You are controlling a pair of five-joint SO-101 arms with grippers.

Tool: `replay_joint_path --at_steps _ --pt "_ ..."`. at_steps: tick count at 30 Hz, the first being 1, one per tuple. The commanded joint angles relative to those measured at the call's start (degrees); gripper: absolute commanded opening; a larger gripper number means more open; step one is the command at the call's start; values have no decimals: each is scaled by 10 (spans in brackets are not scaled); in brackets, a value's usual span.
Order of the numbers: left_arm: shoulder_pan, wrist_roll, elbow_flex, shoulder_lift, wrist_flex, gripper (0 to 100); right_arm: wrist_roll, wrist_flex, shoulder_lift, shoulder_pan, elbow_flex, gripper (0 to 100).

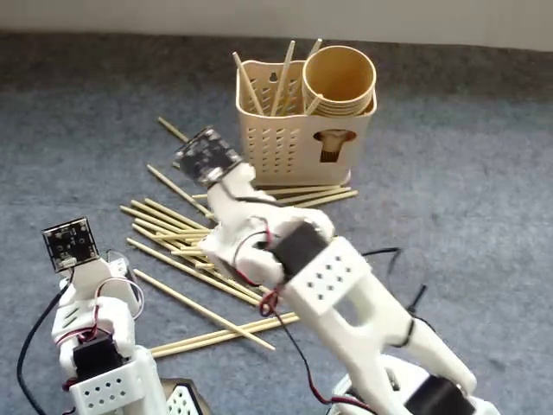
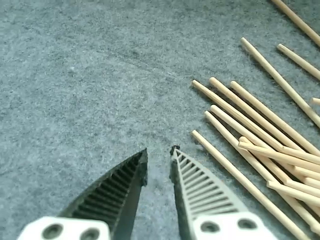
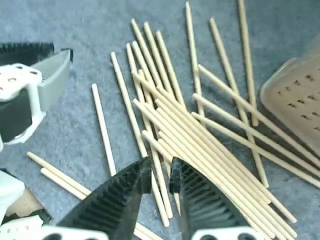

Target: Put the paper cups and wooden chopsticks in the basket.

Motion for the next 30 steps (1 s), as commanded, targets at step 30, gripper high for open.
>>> replay_joint_path --at_steps 30 --pt "-9 -2 12 0 -5 95 -3 -177 281 -128 59 70"
